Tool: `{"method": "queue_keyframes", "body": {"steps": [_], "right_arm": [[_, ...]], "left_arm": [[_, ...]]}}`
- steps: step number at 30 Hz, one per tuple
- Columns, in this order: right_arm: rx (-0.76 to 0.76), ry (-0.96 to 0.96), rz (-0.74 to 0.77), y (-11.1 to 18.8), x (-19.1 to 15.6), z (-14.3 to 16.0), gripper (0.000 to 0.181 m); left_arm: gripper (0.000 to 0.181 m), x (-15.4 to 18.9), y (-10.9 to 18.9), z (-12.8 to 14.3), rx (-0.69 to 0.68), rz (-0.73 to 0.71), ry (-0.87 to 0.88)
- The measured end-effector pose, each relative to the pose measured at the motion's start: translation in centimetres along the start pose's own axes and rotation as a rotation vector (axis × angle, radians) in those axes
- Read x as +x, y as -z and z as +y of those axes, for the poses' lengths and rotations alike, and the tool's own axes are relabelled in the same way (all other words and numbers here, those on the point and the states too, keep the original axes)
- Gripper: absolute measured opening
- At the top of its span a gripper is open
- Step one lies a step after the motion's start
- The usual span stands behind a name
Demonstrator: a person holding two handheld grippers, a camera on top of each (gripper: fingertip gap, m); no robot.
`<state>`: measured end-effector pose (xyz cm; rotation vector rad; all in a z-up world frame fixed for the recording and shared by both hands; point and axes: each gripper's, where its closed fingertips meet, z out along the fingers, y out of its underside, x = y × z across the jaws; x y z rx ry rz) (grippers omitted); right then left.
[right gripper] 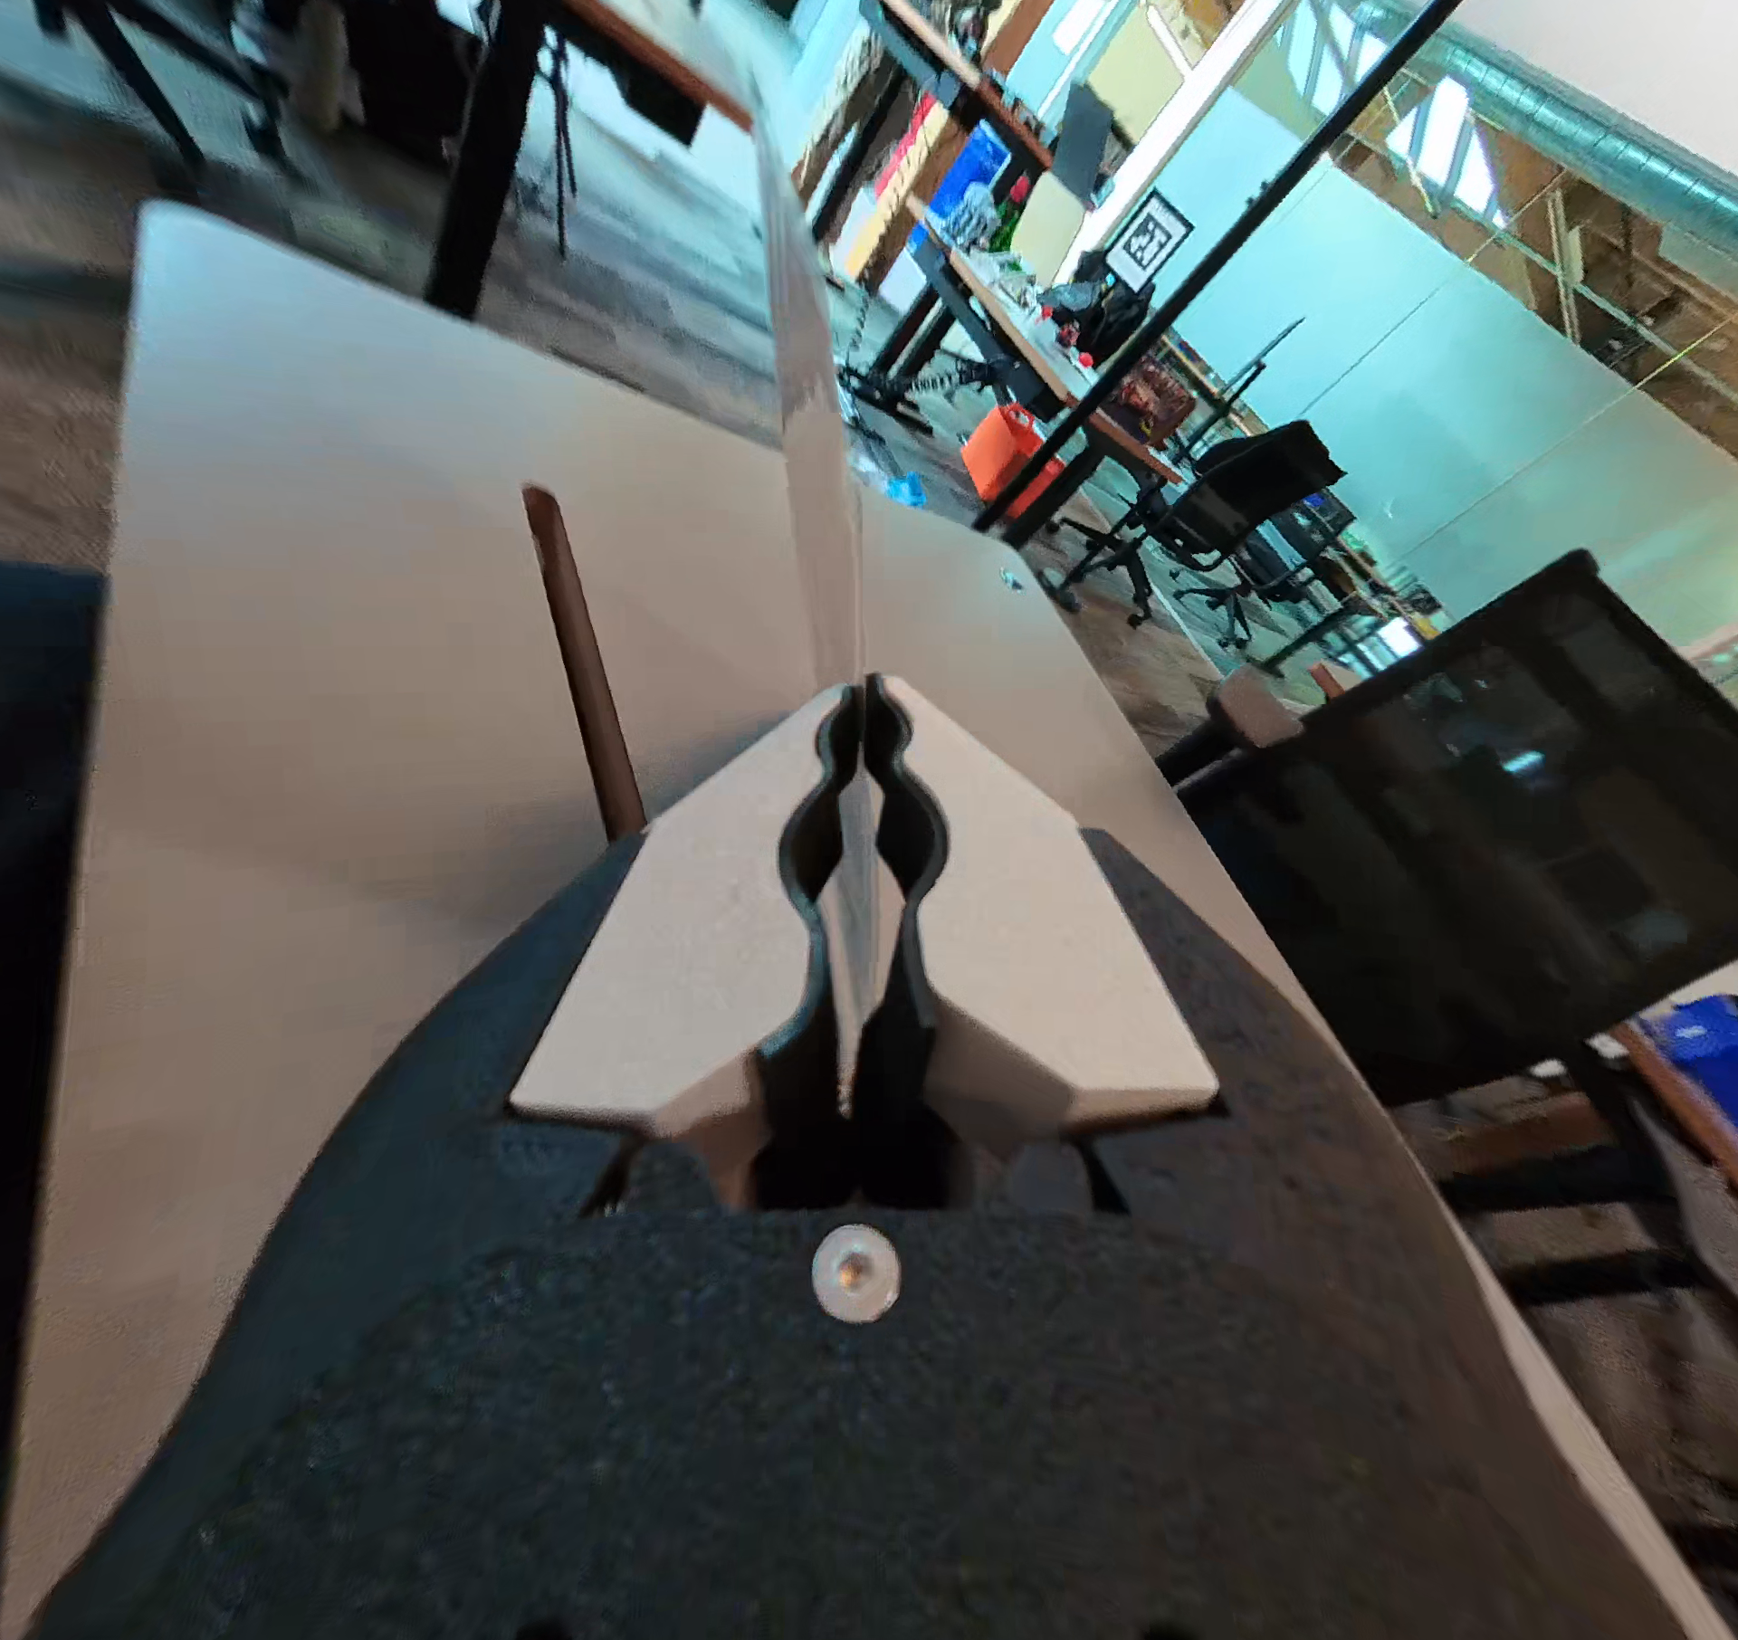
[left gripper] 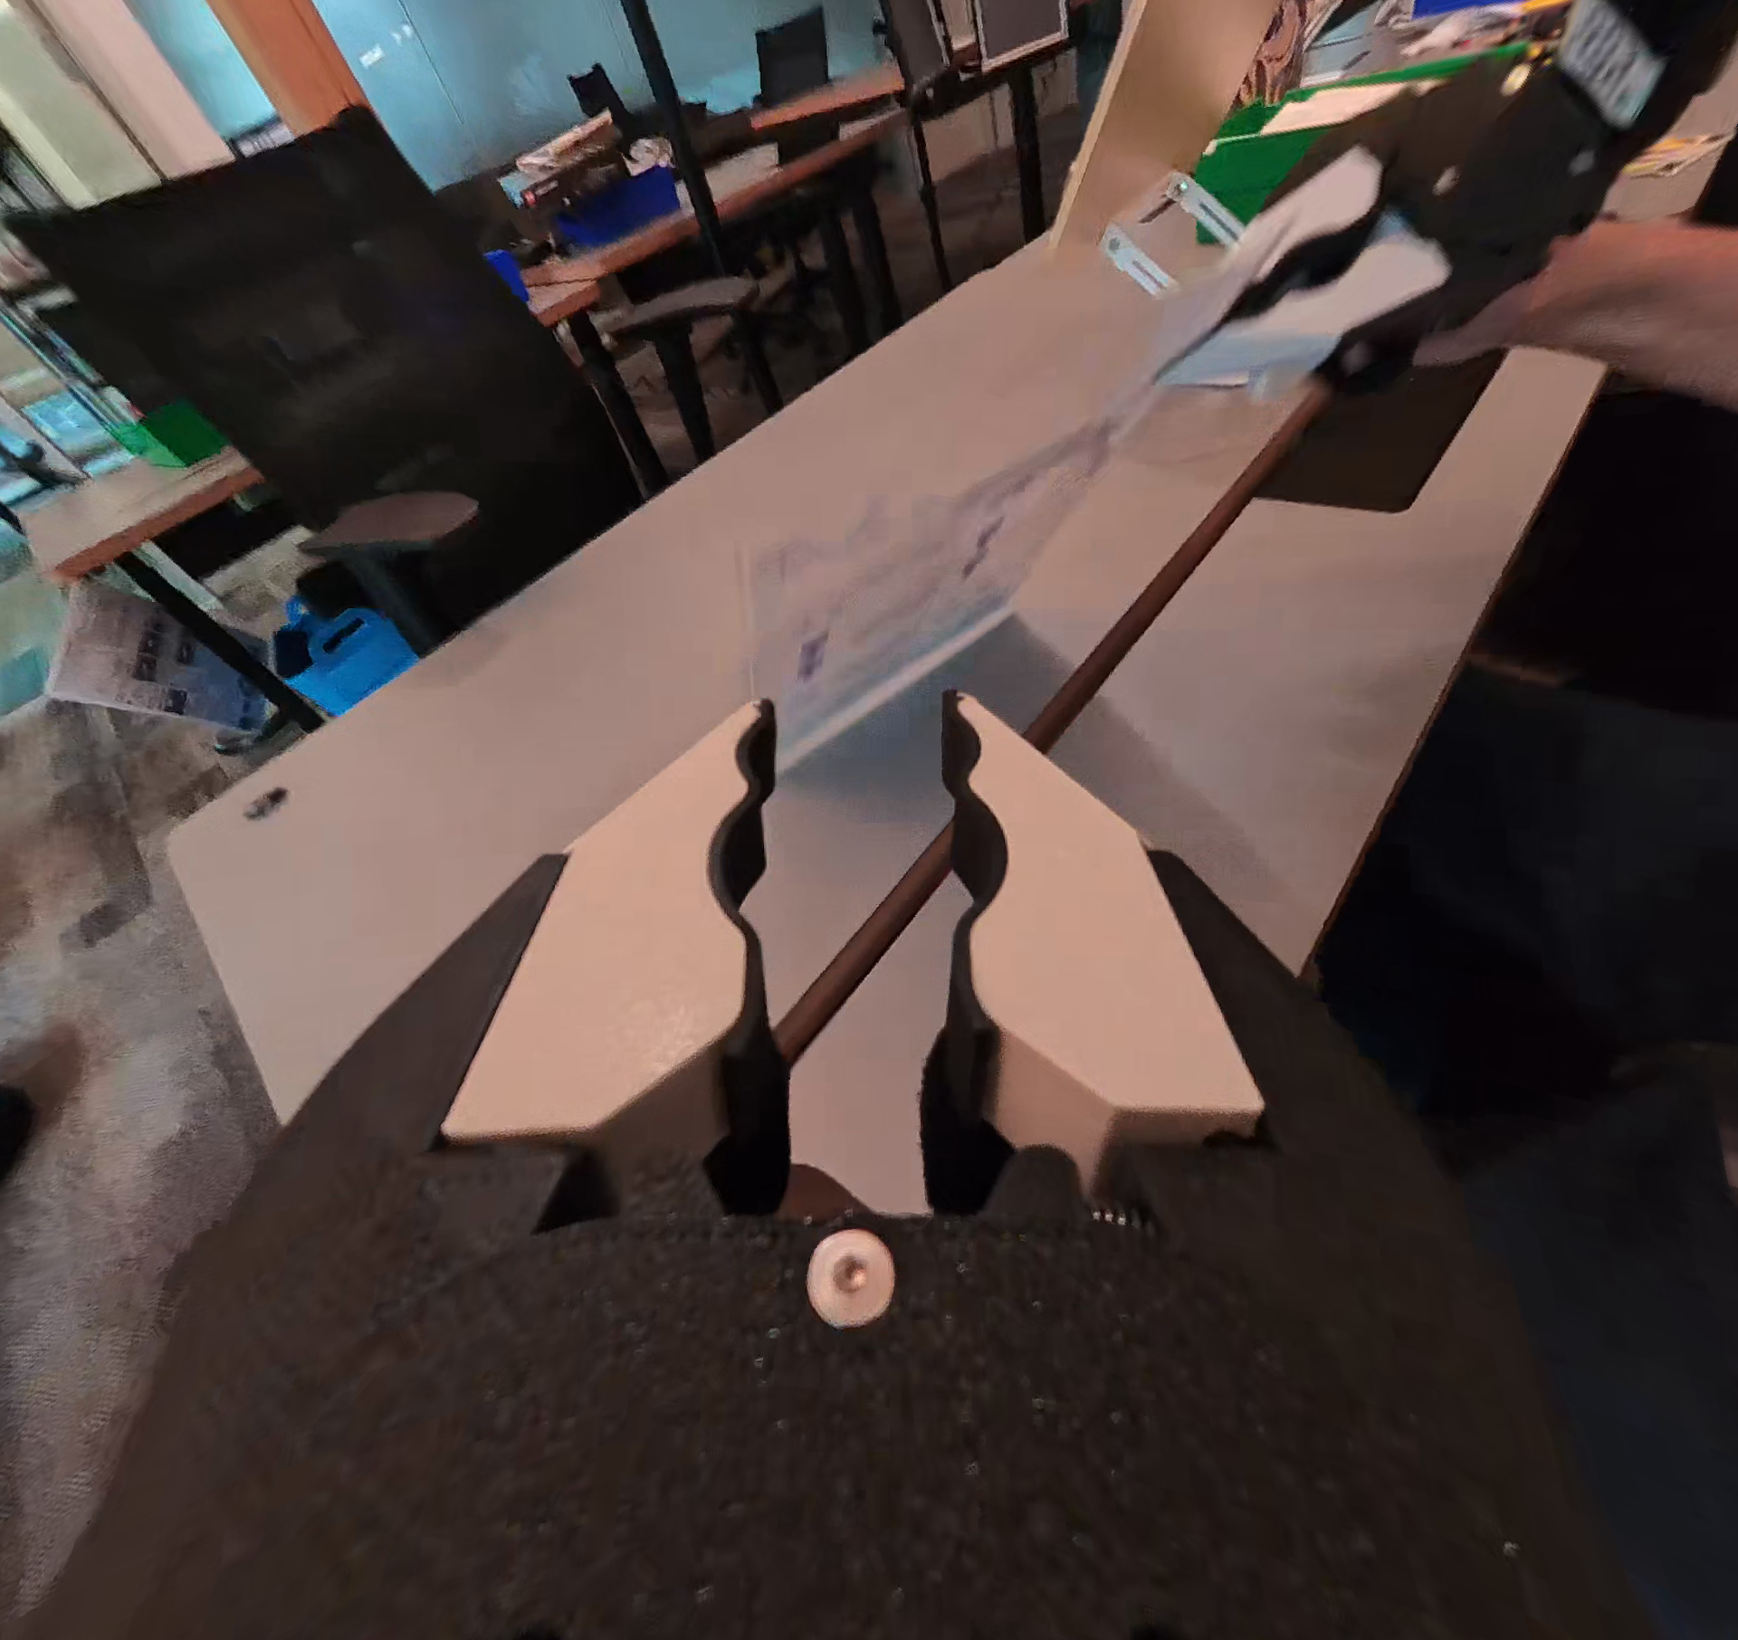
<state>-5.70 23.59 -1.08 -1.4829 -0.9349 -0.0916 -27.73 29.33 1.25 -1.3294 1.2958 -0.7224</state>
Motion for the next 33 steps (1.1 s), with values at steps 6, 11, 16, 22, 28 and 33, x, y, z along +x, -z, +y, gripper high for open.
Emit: {"method": "queue_keyframes", "body": {"steps": [6,11,16,22,28,33], "right_arm": [[0.103,-0.099,-0.088,3.9,1.9,-3.5,0.000],[0.130,-0.141,-0.101,4.5,2.3,-4.4,0.000],[0.112,-0.145,-0.091,4.8,2.2,-3.8,0.000],[0.092,-0.169,-0.083,5.4,1.7,-2.8,0.000],[0.066,-0.194,-0.083,5.8,1.1,-0.5,0.000],[0.045,-0.199,-0.095,6.0,0.1,1.5,0.000]], "left_arm": [[0.049,1.7,-6.2,6.3,-0.164,0.241,0.069],[0.052,5.5,-10.6,6.5,-0.167,0.408,0.035],[0.000,5.8,-12.8,6.6,-0.164,0.328,-0.117],[0.000,6.6,-14.2,7.4,-0.210,0.404,-0.159],[0.000,6.9,-15.2,8.5,-0.232,0.481,-0.205],[0.000,7.0,-16.5,9.9,-0.273,0.460,-0.282]]}}
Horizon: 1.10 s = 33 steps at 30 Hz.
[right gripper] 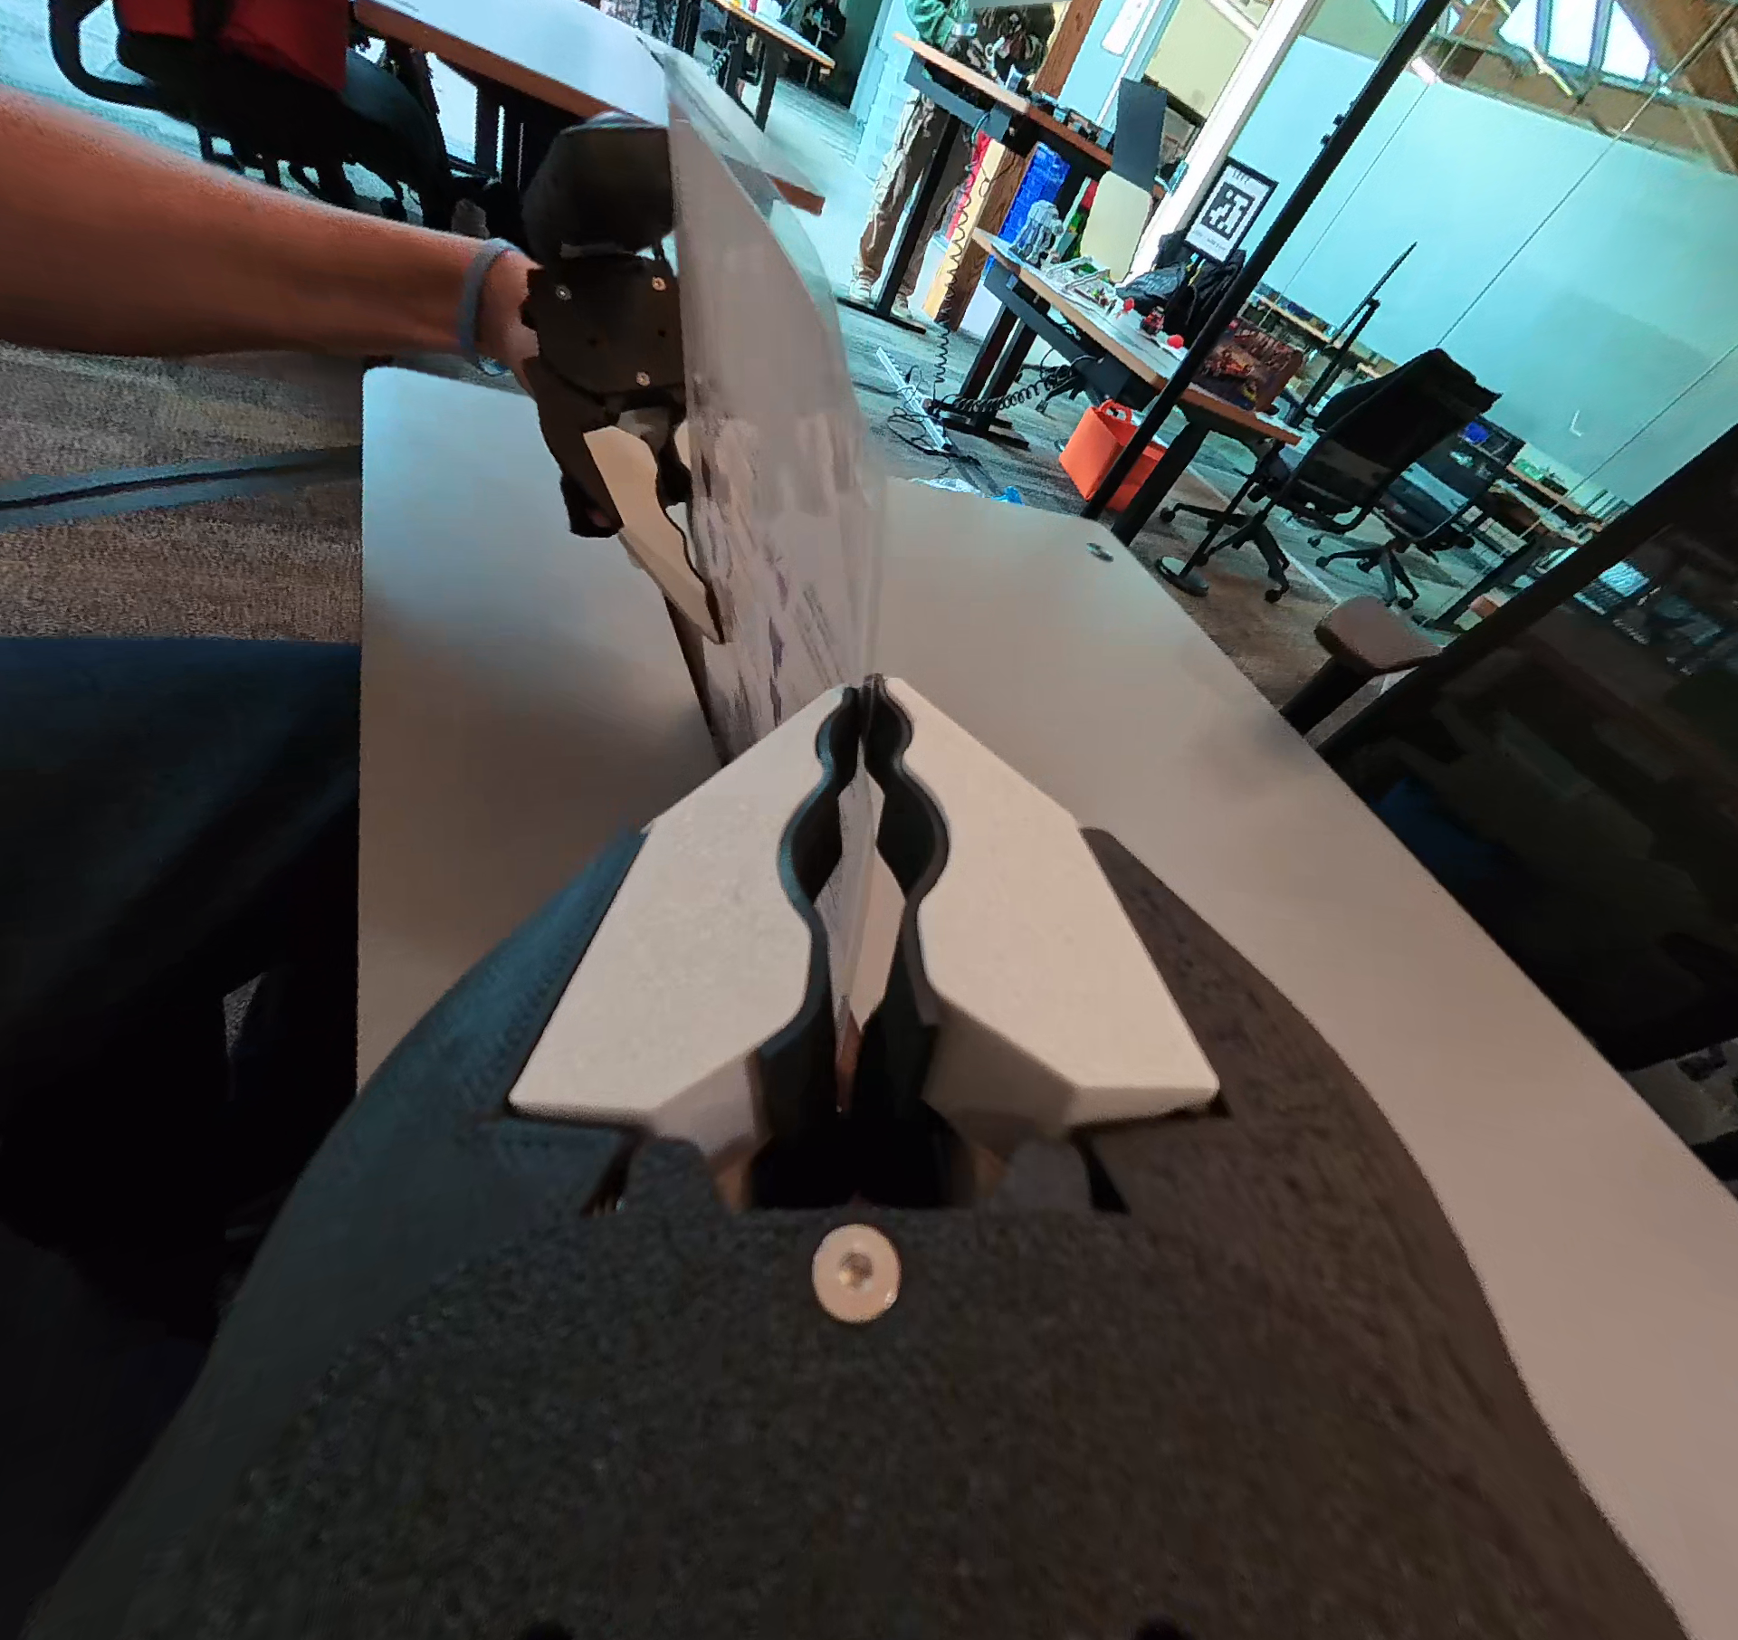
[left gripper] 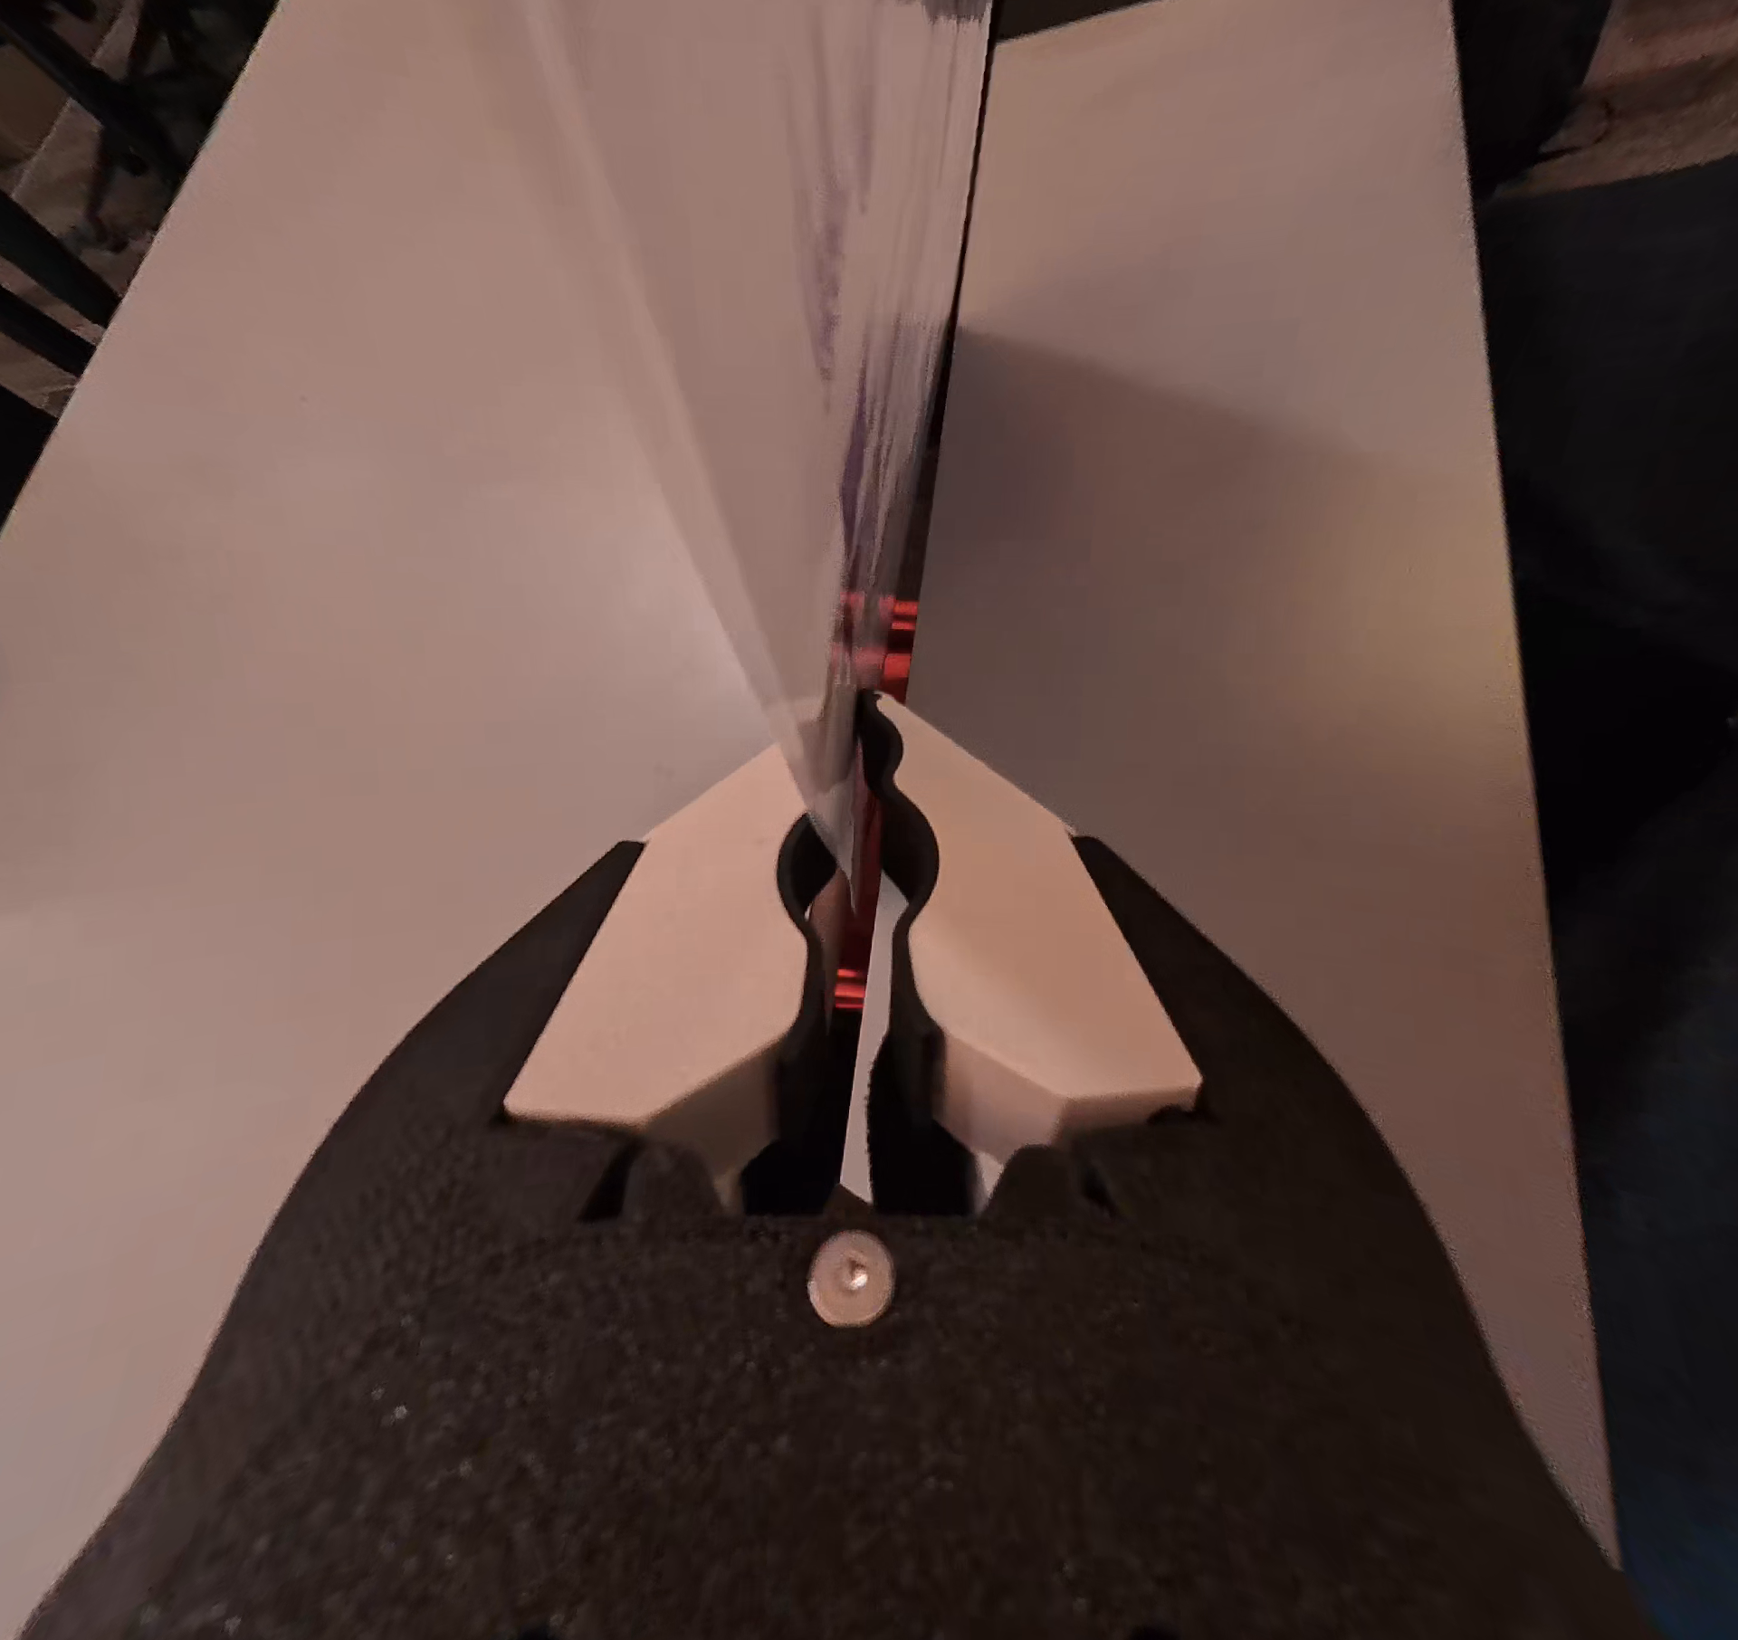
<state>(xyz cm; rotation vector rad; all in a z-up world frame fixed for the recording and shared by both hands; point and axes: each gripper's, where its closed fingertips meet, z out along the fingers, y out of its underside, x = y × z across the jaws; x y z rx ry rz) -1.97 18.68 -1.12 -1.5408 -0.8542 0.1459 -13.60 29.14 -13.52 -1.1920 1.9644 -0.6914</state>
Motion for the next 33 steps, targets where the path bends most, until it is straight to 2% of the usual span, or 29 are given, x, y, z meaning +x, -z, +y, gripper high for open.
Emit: {"method": "queue_keyframes", "body": {"steps": [13,16,17,19,20,23,26,33], "right_arm": [[-0.097,-0.005,0.009,0.8,-1.8,5.0,0.000],[-0.129,-0.003,0.013,0.6,-1.9,6.1,0.000],[-0.138,0.003,0.019,0.5,-1.8,6.4,0.000],[-0.142,-0.005,0.020,0.4,-1.8,6.8,0.000],[-0.147,-0.007,0.017,0.4,-1.8,7.0,0.000],[-0.168,-0.013,0.001,0.2,-2.1,7.9,0.000],[-0.180,-0.029,0.000,-0.1,-2.1,8.9,0.000],[-0.176,-0.048,-0.011,0.0,-2.4,8.9,0.000]], "left_arm": [[0.000,1.2,-3.0,2.2,-0.046,-0.057,-0.072],[0.000,0.8,-3.3,2.8,-0.077,-0.098,-0.032],[0.003,0.6,-3.3,3.3,-0.109,-0.103,0.007],[0.023,0.4,-3.1,4.5,-0.168,-0.115,0.056],[0.026,0.3,-2.8,4.8,-0.173,-0.133,0.059],[0.025,0.8,-1.8,3.7,-0.084,-0.176,0.038],[0.001,1.5,-0.5,1.7,0.034,-0.190,0.029],[0.000,1.9,-0.1,1.6,0.030,-0.204,0.004]]}}
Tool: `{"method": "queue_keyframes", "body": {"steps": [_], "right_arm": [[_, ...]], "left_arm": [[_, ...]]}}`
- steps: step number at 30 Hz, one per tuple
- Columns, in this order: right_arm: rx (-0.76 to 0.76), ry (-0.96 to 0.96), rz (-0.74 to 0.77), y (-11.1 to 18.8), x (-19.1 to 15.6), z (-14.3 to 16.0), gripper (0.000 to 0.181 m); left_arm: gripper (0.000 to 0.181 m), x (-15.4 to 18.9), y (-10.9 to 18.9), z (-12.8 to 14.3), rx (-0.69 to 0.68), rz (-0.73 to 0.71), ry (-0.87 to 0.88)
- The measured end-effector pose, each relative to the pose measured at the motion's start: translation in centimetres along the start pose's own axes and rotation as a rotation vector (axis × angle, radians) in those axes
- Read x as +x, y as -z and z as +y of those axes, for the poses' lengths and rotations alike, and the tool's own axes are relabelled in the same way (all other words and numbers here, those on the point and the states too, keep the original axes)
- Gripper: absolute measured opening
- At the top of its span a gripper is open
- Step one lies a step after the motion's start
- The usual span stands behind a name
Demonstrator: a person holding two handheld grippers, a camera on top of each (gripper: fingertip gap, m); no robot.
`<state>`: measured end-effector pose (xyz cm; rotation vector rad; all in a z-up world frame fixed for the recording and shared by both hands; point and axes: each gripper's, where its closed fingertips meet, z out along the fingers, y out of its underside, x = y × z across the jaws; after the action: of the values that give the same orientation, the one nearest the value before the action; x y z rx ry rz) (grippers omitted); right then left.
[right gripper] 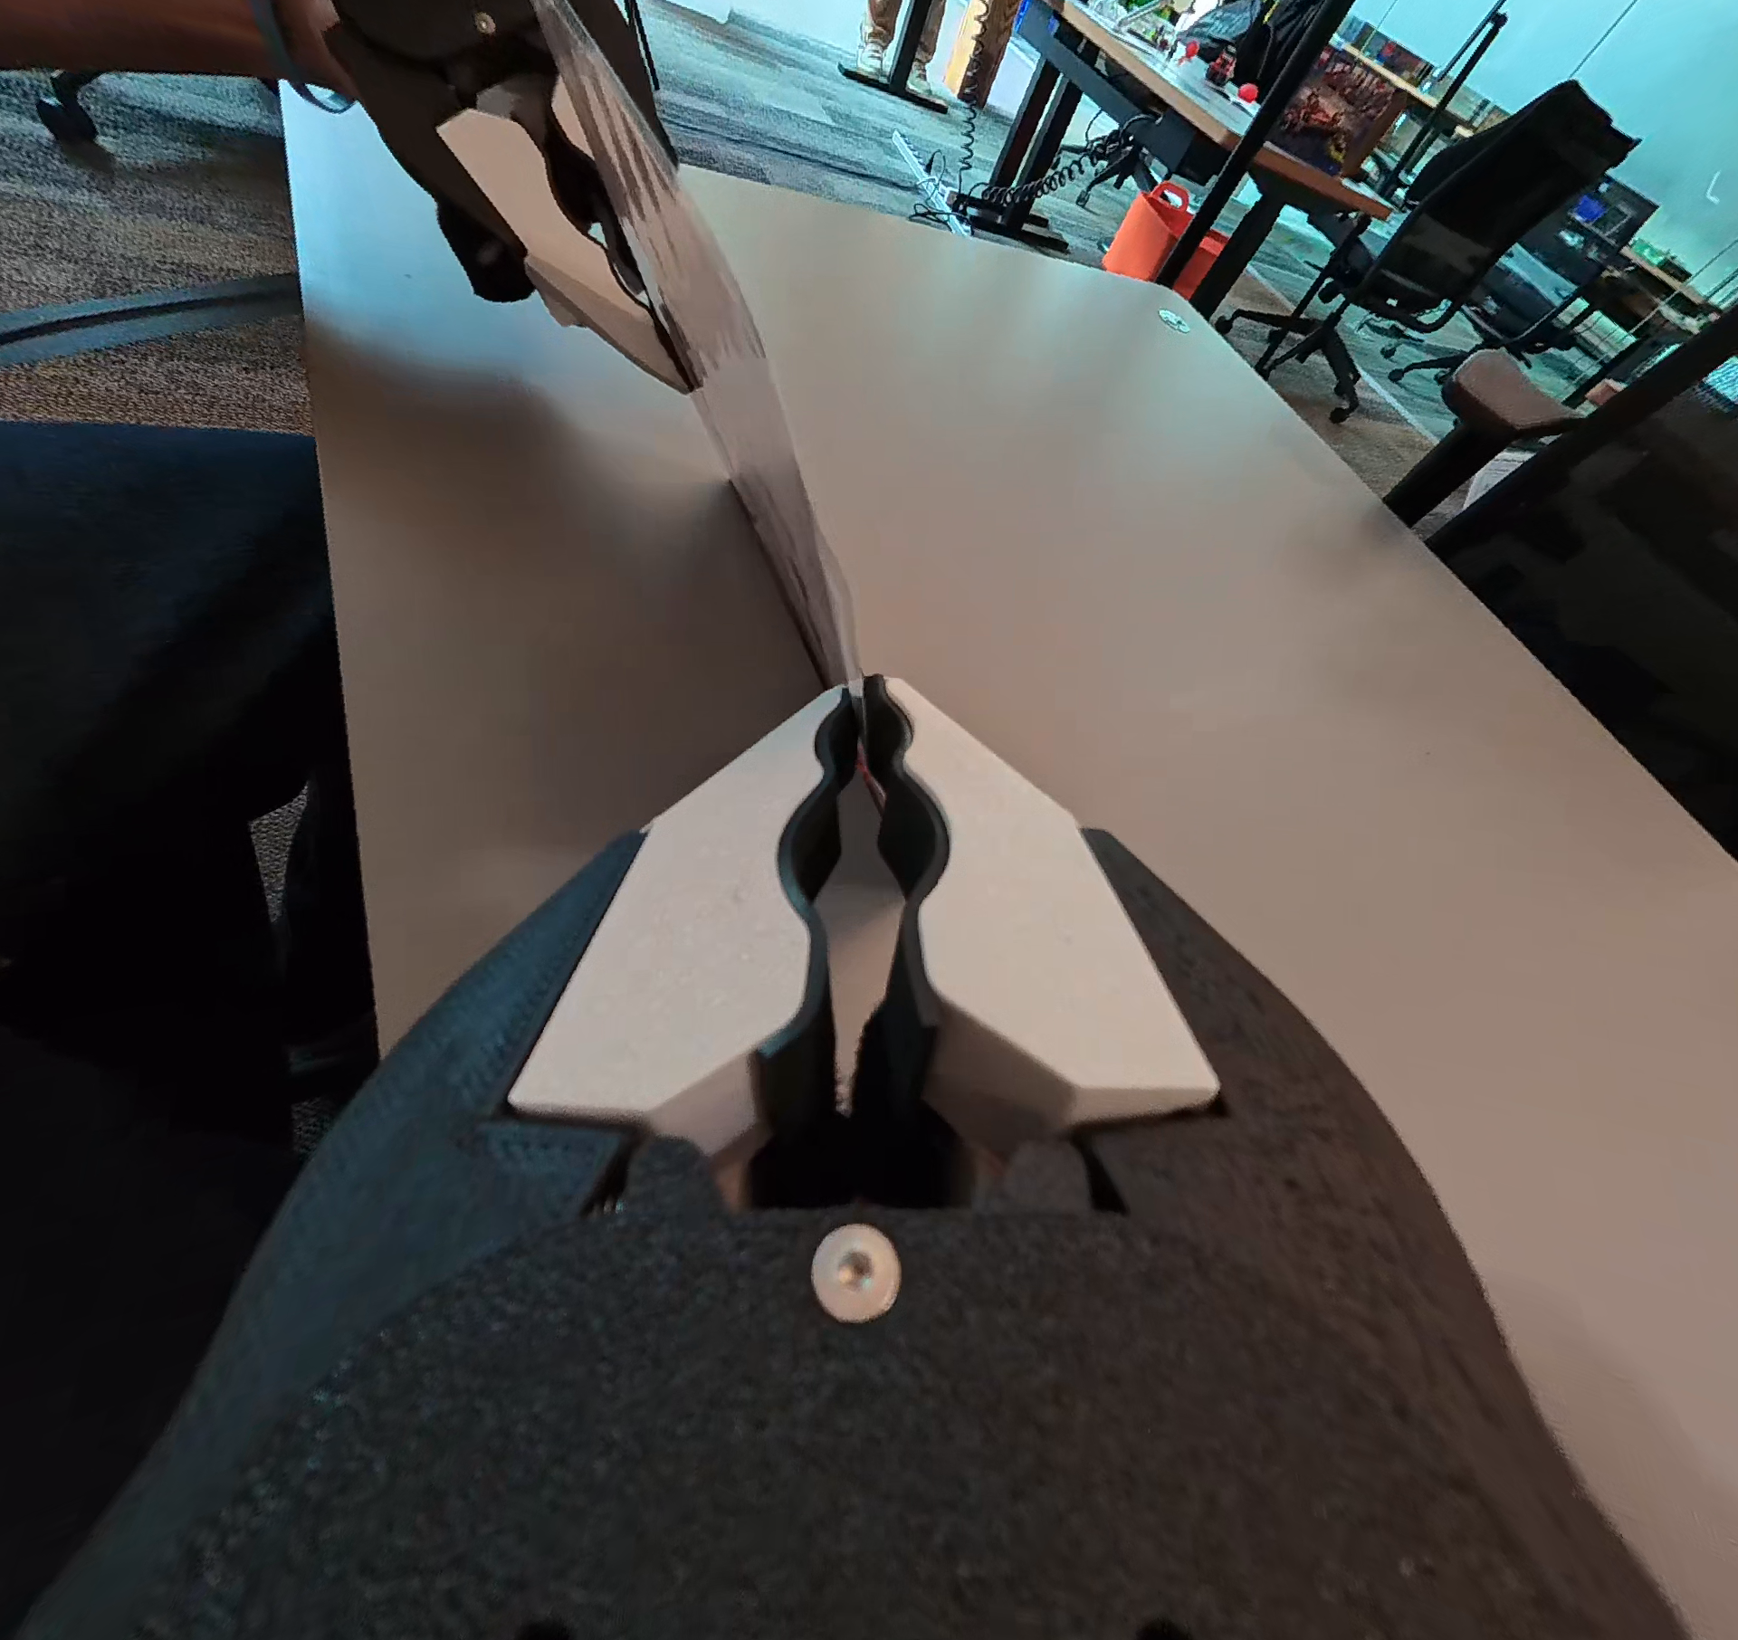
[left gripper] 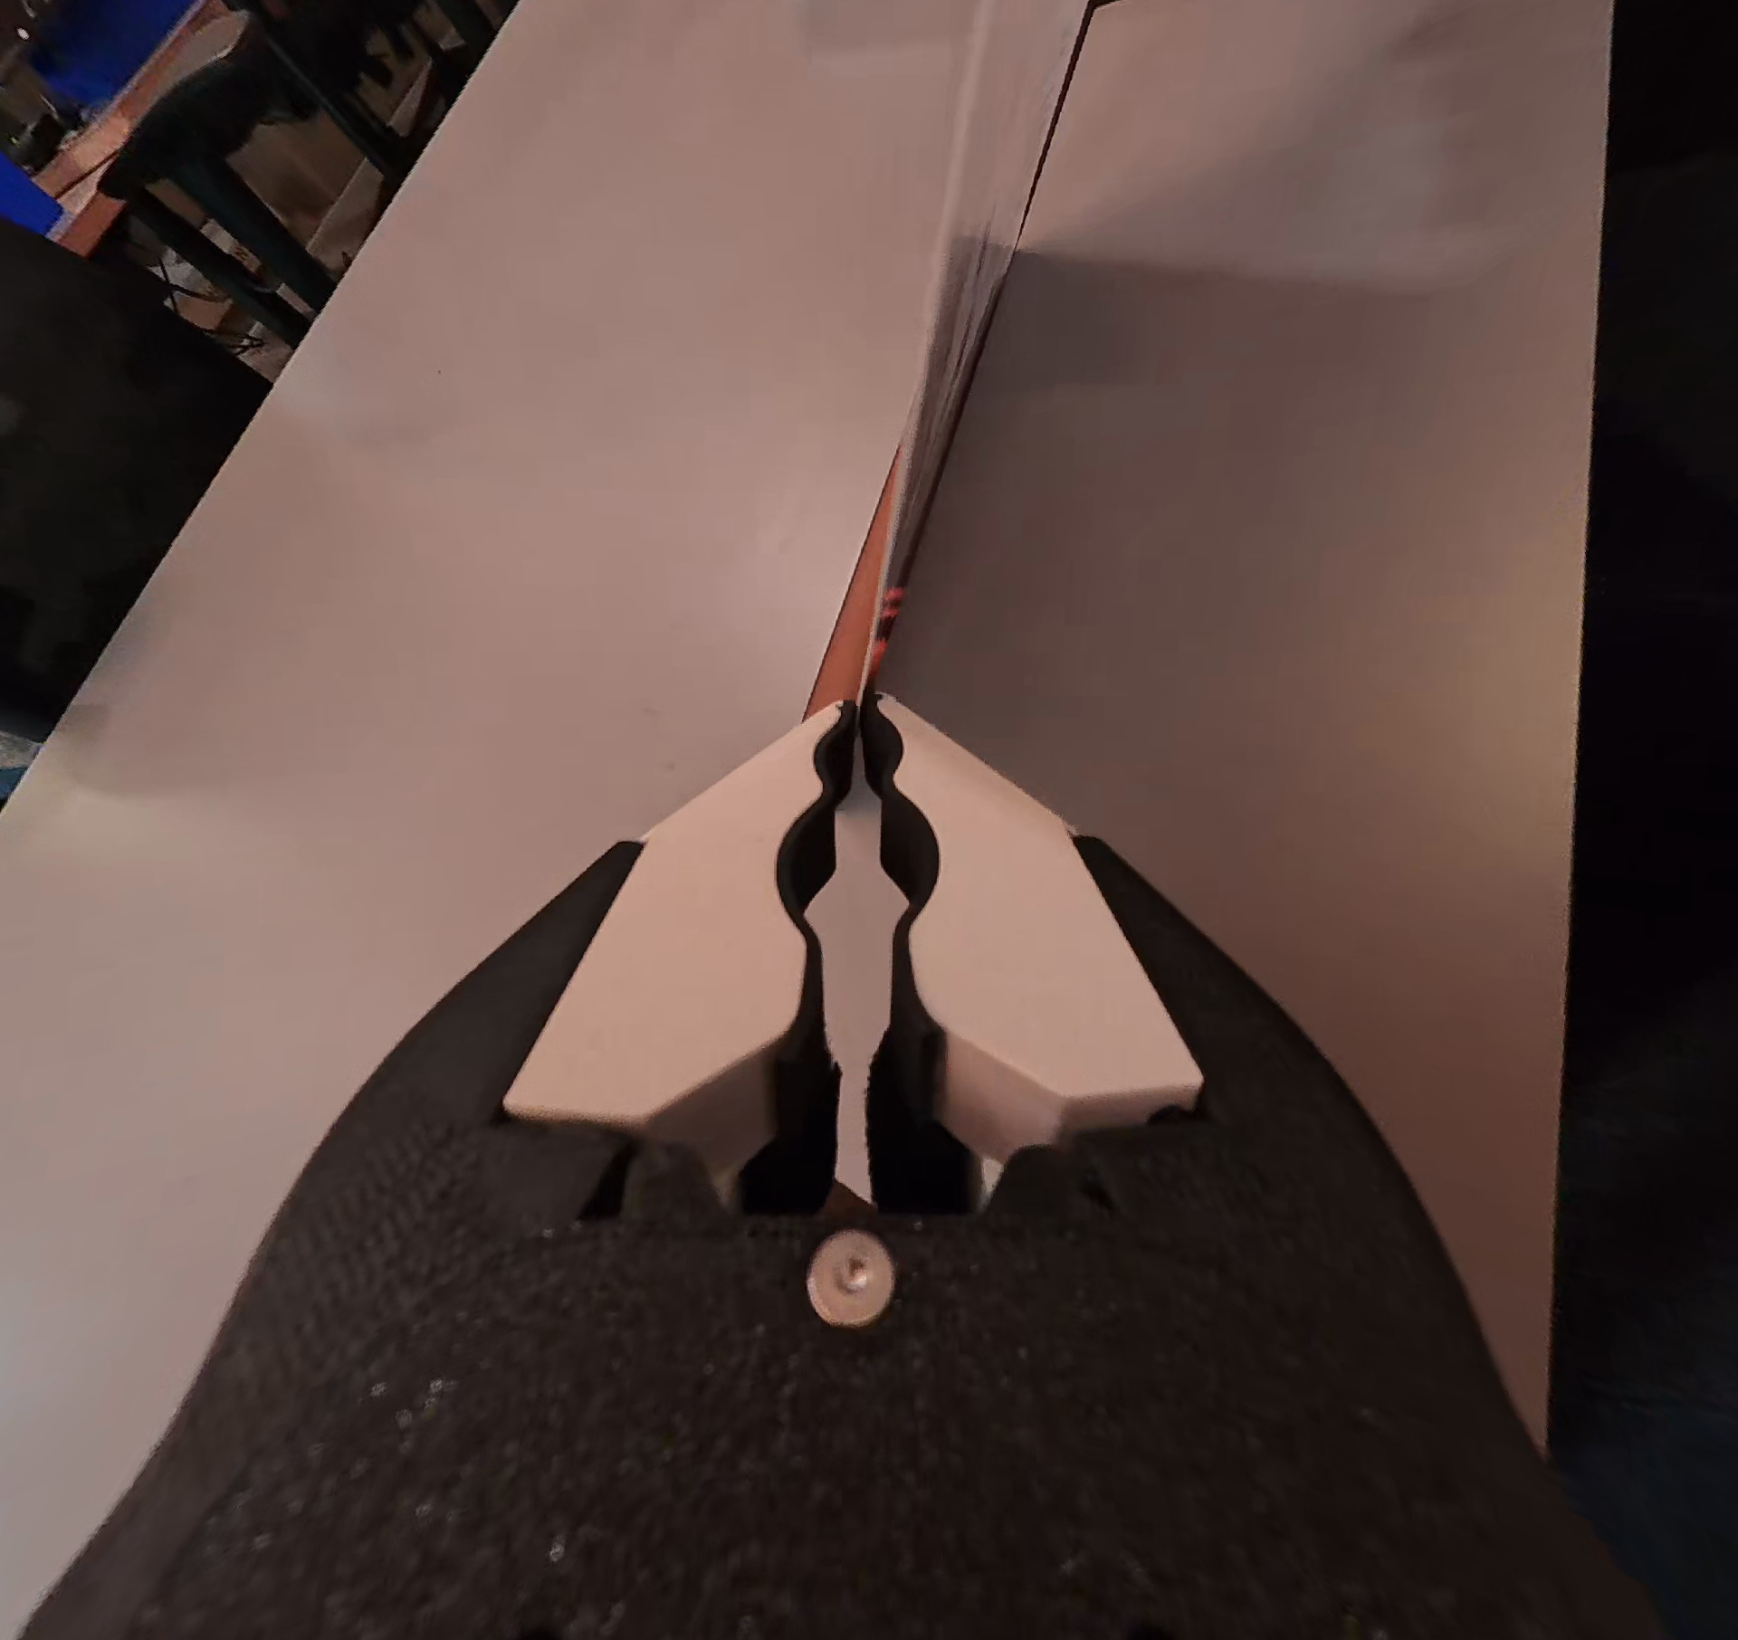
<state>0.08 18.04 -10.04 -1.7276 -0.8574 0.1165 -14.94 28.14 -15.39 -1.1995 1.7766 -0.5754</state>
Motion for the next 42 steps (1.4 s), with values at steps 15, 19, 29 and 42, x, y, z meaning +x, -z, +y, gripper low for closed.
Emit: {"method": "queue_keyframes", "body": {"steps": [15,19,29,42], "right_arm": [[-0.104,-0.067,0.028,0.8,0.0,2.1,0.020],[-0.093,-0.048,0.043,1.6,-0.8,1.8,0.019],[-0.100,-0.282,0.213,5.0,-7.6,1.6,0.034],[-0.092,-0.483,0.412,6.4,-11.8,4.6,0.037]], "left_arm": [[0.018,0.0,-0.1,1.9,-0.097,0.004,0.093],[0.021,0.0,1.5,2.5,-0.101,-0.011,0.126],[0.021,5.6,11.2,-1.2,0.018,-0.271,0.604],[0.021,11.0,13.4,3.4,0.039,-0.510,0.744]]}}
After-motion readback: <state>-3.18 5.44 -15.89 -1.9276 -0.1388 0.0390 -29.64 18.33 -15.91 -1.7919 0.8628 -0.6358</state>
